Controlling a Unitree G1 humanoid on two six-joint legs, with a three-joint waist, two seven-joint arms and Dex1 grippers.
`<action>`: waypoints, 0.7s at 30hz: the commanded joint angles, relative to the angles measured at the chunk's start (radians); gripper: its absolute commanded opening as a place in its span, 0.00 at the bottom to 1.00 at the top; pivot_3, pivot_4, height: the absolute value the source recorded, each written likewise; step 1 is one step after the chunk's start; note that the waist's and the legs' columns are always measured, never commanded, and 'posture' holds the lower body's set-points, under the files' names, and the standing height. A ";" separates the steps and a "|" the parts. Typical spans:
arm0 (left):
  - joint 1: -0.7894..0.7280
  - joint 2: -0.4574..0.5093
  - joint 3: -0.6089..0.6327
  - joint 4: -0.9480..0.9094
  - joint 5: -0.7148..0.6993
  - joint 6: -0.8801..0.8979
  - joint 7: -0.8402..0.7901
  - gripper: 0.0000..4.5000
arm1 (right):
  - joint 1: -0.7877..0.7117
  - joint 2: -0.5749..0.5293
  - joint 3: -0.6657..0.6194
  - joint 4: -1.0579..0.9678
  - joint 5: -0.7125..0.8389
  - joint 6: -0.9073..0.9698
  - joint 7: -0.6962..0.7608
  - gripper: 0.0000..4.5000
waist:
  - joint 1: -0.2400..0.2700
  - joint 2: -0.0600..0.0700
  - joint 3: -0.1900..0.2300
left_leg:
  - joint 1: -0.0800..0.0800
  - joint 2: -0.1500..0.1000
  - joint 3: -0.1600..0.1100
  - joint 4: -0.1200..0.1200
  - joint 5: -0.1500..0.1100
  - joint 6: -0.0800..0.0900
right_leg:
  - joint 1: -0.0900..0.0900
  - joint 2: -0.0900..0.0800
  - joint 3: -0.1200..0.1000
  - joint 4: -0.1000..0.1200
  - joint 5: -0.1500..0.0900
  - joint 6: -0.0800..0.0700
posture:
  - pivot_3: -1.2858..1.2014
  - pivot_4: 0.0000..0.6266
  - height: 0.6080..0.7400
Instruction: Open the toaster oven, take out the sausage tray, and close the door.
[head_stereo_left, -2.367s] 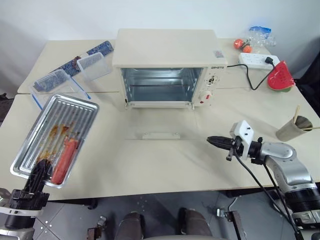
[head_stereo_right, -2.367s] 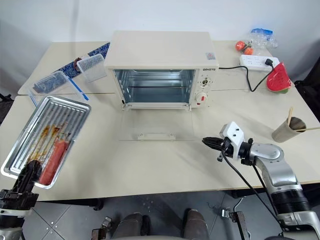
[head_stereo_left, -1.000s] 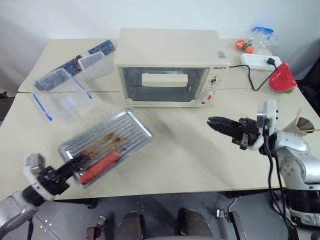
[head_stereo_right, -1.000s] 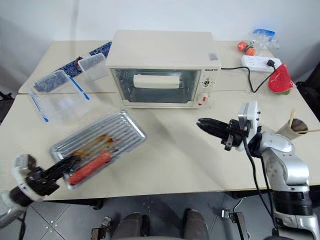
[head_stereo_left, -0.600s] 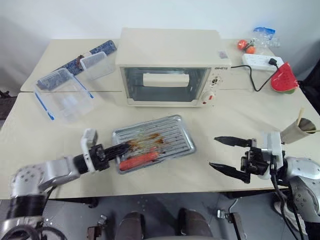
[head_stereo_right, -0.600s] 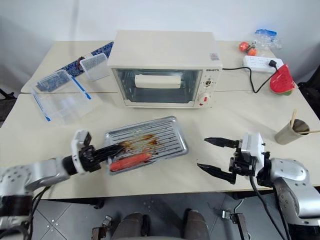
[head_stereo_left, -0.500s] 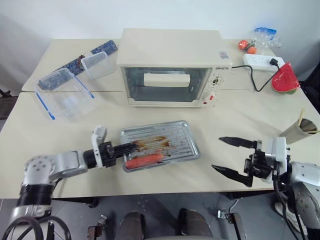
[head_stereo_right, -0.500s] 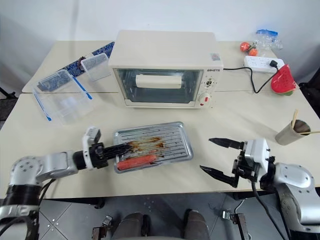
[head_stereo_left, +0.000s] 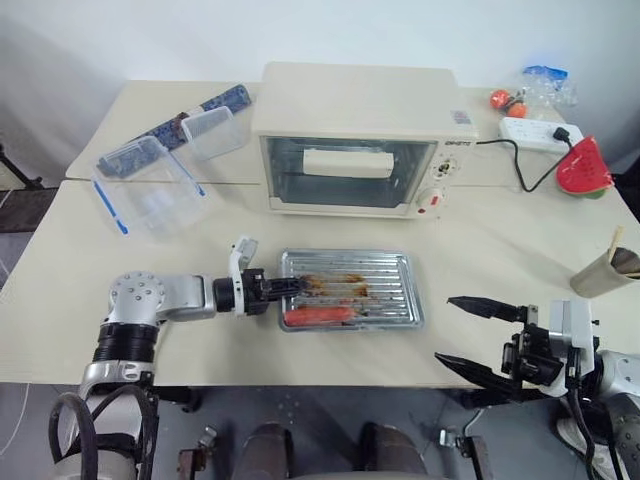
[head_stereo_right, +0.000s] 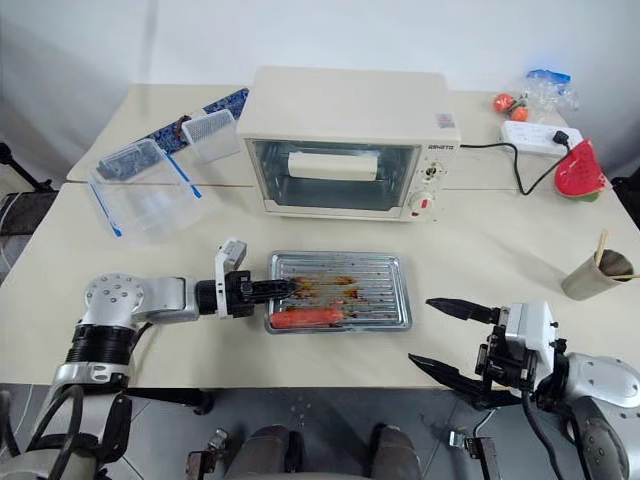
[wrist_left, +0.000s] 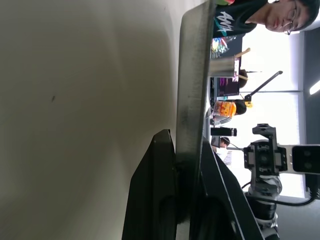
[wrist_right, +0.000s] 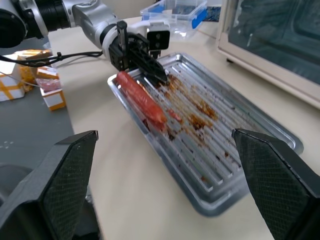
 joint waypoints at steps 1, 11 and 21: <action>0.005 -0.047 -0.019 0.030 0.095 0.017 -0.030 0.00 | 0.001 -0.012 -0.022 -0.042 0.020 0.001 -0.010 1.00 | 0.004 0.003 -0.002 | 0.000 0.000 0.000 0.000 0.000 0.000 | 0.000 0.000 0.000 0.000 0.000 0.000 | 0.52 0.24 1.00; 0.016 -0.032 0.086 -0.077 0.173 0.110 -0.048 0.53 | -0.021 -0.008 0.005 -0.038 0.006 0.005 -0.025 1.00 | -0.010 0.006 -0.004 | -0.001 0.000 0.000 0.000 0.000 0.000 | -0.001 0.000 0.000 -0.001 0.000 0.000 | 0.52 0.24 1.00; 0.142 0.164 0.179 -0.260 0.241 -0.049 -0.314 0.99 | -0.065 -0.019 0.040 0.011 -0.012 -0.004 0.003 1.00 | -0.057 0.006 -0.004 | -0.001 0.002 0.001 -0.002 -0.001 -0.001 | -0.003 0.001 0.000 0.000 0.000 0.000 | 0.52 0.24 1.00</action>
